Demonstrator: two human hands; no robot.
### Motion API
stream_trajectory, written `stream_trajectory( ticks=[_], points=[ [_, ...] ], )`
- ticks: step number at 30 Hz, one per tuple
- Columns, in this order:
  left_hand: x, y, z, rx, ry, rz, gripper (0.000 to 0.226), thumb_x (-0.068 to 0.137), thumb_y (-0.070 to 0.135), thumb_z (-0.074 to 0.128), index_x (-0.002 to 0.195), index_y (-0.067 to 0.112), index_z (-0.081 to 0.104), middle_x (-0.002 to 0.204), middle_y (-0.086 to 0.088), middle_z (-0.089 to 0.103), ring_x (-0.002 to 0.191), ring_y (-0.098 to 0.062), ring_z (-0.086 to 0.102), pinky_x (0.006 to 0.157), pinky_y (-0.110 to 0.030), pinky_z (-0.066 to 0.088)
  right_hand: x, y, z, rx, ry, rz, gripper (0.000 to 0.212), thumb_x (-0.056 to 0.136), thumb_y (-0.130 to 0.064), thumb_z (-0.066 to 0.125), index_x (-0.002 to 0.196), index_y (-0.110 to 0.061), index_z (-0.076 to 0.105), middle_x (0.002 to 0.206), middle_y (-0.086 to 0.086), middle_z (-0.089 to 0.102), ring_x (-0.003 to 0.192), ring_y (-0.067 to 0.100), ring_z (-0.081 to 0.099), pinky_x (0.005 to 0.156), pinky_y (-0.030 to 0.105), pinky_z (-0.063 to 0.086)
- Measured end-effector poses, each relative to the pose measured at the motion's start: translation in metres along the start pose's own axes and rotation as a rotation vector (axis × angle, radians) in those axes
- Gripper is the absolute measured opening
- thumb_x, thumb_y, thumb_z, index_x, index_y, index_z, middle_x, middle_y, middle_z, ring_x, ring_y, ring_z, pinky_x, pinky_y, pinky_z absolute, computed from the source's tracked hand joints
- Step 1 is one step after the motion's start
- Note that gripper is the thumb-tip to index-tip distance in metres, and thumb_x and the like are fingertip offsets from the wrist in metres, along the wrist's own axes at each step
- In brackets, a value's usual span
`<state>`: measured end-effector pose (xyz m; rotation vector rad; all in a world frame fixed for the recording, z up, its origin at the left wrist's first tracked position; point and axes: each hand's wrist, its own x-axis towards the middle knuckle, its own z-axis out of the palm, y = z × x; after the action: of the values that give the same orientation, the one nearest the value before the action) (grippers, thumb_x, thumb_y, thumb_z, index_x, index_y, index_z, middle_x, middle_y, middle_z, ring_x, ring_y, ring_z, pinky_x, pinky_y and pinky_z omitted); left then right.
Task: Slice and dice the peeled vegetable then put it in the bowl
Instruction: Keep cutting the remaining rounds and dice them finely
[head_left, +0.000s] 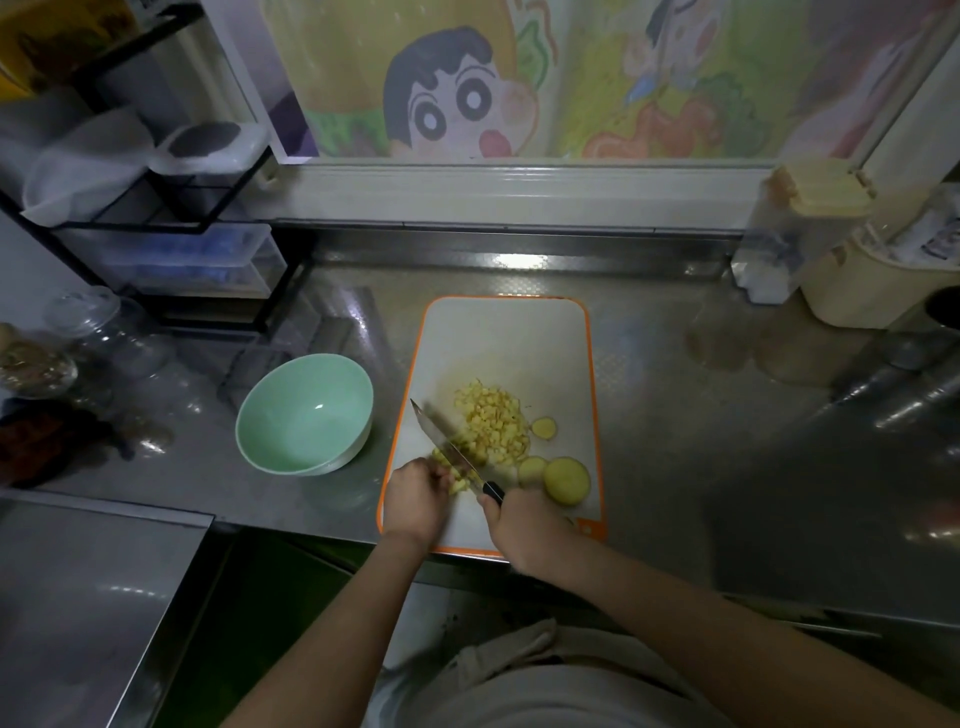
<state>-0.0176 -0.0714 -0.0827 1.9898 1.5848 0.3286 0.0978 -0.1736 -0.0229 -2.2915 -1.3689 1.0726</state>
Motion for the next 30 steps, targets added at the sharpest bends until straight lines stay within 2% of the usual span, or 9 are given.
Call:
stream_trajectory(
  ticks=[3, 6, 9, 12, 16, 19, 22, 26, 30],
  points=[
    [0.000, 0.000, 0.001, -0.011, 0.002, -0.001, 0.013, 0.082, 0.015, 0.063, 0.086, 0.006, 0.071, 0.089, -0.012, 0.071, 0.085, -0.028, 0.065, 0.075, -0.034, 0.052, 0.002, -0.003, -0.002, -0.003, -0.004, 0.000, 0.046, 0.100, -0.042, 0.034, 0.095, -0.004, 0.059, 0.083, 0.015, 0.057, 0.073, 0.024, 0.053, 0.053, 0.024, 0.033],
    [0.000, 0.000, 0.001, -0.018, 0.008, 0.010, 0.013, 0.083, 0.016, 0.063, 0.085, 0.006, 0.070, 0.088, -0.012, 0.071, 0.085, -0.029, 0.065, 0.074, -0.034, 0.050, -0.001, -0.004, -0.001, -0.052, 0.015, -0.010, 0.047, 0.101, -0.042, 0.033, 0.104, -0.003, 0.060, 0.080, 0.008, 0.059, 0.065, 0.017, 0.048, 0.042, 0.021, 0.023],
    [-0.002, 0.000, 0.001, -0.016, 0.012, 0.022, 0.013, 0.084, 0.016, 0.062, 0.084, 0.006, 0.070, 0.088, -0.012, 0.071, 0.084, -0.029, 0.065, 0.073, -0.034, 0.049, -0.003, -0.004, 0.001, -0.115, 0.037, -0.029, 0.045, 0.101, -0.042, 0.031, 0.102, -0.007, 0.059, 0.081, 0.008, 0.056, 0.073, 0.020, 0.053, 0.042, 0.020, 0.020],
    [-0.002, 0.000, 0.001, -0.016, 0.010, 0.014, 0.013, 0.084, 0.015, 0.061, 0.085, 0.006, 0.071, 0.088, -0.012, 0.071, 0.085, -0.029, 0.065, 0.072, -0.032, 0.048, 0.000, -0.004, 0.002, -0.099, 0.029, -0.030, 0.045, 0.101, -0.042, 0.031, 0.100, -0.006, 0.058, 0.081, 0.007, 0.057, 0.066, 0.016, 0.048, 0.043, 0.020, 0.021],
    [-0.005, 0.005, -0.002, -0.025, 0.015, 0.008, 0.013, 0.083, 0.010, 0.059, 0.085, 0.006, 0.071, 0.091, -0.010, 0.071, 0.087, -0.027, 0.065, 0.074, -0.029, 0.046, 0.010, -0.004, 0.013, -0.082, 0.045, -0.045, 0.048, 0.100, -0.043, 0.033, 0.106, -0.003, 0.060, 0.103, 0.016, 0.065, 0.088, 0.028, 0.063, 0.060, 0.024, 0.034],
    [-0.005, 0.005, -0.002, -0.031, 0.016, 0.013, 0.012, 0.082, 0.008, 0.059, 0.083, 0.006, 0.071, 0.090, -0.011, 0.071, 0.087, -0.028, 0.065, 0.074, -0.030, 0.046, 0.014, -0.004, 0.016, -0.055, 0.048, -0.039, 0.048, 0.100, -0.042, 0.035, 0.103, -0.002, 0.061, 0.103, 0.019, 0.065, 0.093, 0.032, 0.063, 0.062, 0.027, 0.037],
    [-0.004, 0.003, -0.001, -0.012, 0.009, 0.021, 0.010, 0.081, 0.011, 0.061, 0.080, 0.009, 0.071, 0.088, -0.011, 0.071, 0.085, -0.029, 0.065, 0.074, -0.032, 0.048, 0.018, 0.000, 0.012, -0.077, 0.086, -0.051, 0.043, 0.099, -0.044, 0.036, 0.097, -0.008, 0.060, 0.101, 0.018, 0.066, 0.093, 0.032, 0.063, 0.068, 0.030, 0.043],
    [-0.005, 0.004, -0.001, -0.006, 0.017, 0.027, 0.009, 0.082, 0.011, 0.062, 0.079, 0.010, 0.070, 0.086, -0.010, 0.071, 0.083, -0.028, 0.065, 0.073, -0.030, 0.047, 0.022, 0.007, 0.007, 0.026, 0.082, -0.055, 0.046, 0.098, -0.043, 0.038, 0.107, -0.003, 0.061, 0.106, 0.020, 0.064, 0.100, 0.034, 0.060, 0.084, 0.037, 0.050],
    [-0.005, 0.004, -0.001, 0.002, 0.032, 0.034, 0.009, 0.082, 0.012, 0.062, 0.082, 0.009, 0.070, 0.089, -0.010, 0.071, 0.085, -0.028, 0.064, 0.073, -0.029, 0.045, 0.026, 0.011, 0.002, 0.090, 0.034, -0.052, 0.046, 0.100, -0.039, 0.037, 0.104, 0.001, 0.061, 0.102, 0.022, 0.064, 0.097, 0.034, 0.061, 0.076, 0.032, 0.047]
  ],
)
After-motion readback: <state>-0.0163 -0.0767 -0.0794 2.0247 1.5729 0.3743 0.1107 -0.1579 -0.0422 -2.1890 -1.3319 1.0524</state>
